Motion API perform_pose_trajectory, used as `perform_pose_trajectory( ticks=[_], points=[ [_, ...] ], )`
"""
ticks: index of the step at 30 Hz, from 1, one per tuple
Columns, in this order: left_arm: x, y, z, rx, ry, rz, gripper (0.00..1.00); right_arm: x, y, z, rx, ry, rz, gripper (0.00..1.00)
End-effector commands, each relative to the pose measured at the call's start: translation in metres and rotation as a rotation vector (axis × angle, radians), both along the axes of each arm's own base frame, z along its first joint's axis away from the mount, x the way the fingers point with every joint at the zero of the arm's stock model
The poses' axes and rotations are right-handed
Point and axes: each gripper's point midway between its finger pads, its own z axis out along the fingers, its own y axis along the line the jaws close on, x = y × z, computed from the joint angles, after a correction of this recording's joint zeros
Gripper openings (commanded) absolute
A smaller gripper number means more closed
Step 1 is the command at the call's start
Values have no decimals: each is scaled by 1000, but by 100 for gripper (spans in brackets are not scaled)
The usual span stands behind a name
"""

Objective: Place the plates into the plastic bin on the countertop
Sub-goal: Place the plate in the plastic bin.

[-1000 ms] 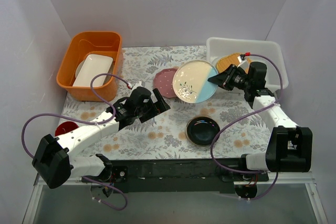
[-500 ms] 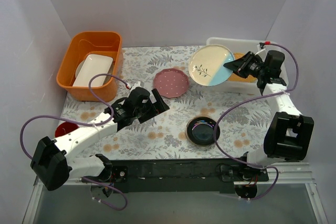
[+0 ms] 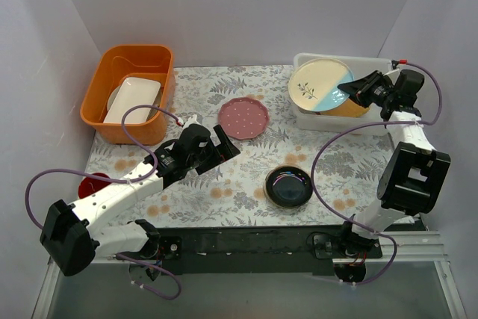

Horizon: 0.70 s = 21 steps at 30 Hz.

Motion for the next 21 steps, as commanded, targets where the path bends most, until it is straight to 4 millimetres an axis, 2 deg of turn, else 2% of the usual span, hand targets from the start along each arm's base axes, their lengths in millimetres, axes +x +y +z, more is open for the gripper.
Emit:
perform_pose_trajectory(
  ticks=[1,9,13,21],
  points=[
    [1,5,12,-1,-38,13,98,10,-6,59,12,-177,15,1],
    [2,6,8,23,-37,7,98,18,-32,41,33,-141,-56,1],
    [3,5,10,22,-36,10,98,18,-42,24,44,-114,-93,1],
    [0,5,5,19,-20,6,98,27,-61,17,66,-100,-125,1]
  ],
)
